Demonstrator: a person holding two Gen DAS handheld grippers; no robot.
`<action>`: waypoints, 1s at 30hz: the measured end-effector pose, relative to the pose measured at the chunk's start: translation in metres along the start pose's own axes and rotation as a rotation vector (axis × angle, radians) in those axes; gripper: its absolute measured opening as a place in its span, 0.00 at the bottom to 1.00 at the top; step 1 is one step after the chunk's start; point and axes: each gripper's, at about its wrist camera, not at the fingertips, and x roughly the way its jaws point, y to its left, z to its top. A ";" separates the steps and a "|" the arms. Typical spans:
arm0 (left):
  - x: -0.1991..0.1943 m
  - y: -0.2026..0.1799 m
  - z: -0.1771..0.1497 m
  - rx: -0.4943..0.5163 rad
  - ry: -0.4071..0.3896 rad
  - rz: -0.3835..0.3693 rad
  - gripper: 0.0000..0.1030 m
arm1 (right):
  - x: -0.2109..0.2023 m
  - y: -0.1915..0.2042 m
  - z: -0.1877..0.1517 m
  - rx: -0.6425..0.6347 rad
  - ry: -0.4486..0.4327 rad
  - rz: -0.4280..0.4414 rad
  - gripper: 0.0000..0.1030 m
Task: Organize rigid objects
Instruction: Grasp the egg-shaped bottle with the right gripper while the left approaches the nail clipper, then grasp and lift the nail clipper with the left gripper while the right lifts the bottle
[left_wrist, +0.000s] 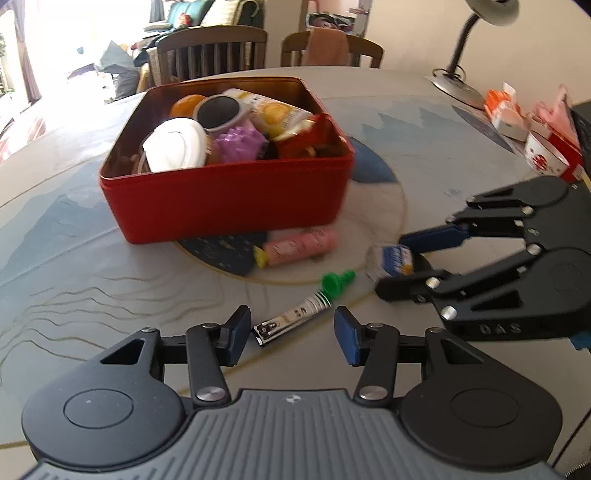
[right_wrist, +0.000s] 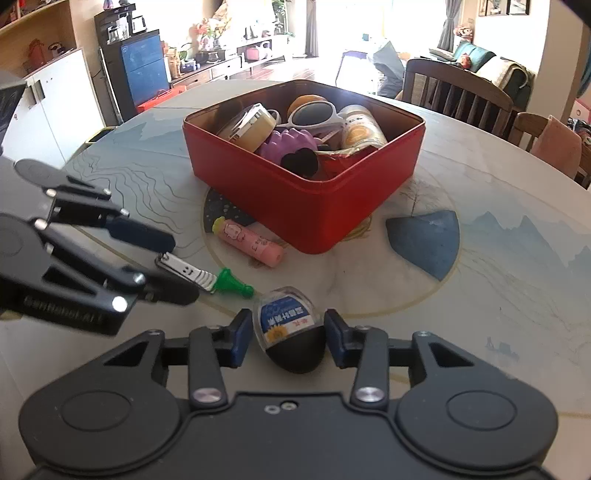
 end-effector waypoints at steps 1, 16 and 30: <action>-0.002 -0.003 -0.002 0.010 0.003 -0.004 0.48 | -0.001 0.001 -0.001 0.000 -0.001 -0.005 0.40; 0.002 -0.037 -0.004 0.102 0.003 0.018 0.11 | -0.019 0.019 -0.025 0.069 -0.004 -0.073 0.39; -0.027 -0.007 -0.004 -0.028 -0.010 0.033 0.11 | -0.048 0.037 -0.023 0.138 -0.059 -0.126 0.39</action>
